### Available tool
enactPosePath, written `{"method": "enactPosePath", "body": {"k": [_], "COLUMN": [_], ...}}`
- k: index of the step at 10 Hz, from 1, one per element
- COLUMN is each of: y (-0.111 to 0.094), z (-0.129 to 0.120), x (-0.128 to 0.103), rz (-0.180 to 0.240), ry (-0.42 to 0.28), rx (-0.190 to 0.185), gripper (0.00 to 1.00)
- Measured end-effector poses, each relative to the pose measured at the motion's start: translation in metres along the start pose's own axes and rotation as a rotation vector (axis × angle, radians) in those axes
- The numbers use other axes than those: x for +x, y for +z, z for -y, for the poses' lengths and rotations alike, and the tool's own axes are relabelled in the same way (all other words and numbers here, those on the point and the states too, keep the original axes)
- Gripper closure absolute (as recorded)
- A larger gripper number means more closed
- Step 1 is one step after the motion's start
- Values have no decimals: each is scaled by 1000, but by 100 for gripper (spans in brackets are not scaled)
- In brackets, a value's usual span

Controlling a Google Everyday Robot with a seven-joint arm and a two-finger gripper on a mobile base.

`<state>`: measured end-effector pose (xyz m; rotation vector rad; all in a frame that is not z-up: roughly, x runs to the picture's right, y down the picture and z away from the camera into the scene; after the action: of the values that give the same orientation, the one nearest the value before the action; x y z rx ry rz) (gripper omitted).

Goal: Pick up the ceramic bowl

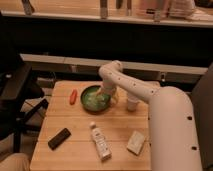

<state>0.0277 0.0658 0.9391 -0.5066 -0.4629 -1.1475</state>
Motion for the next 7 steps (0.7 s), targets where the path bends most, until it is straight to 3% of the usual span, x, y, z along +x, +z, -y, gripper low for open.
{"method": "enactPosePath", "body": {"k": [7], "y": [1], "z": [1], "x": [-1], "rz": [-2], "ry": [-11], "rx": [-5], "gripper": [20]}}
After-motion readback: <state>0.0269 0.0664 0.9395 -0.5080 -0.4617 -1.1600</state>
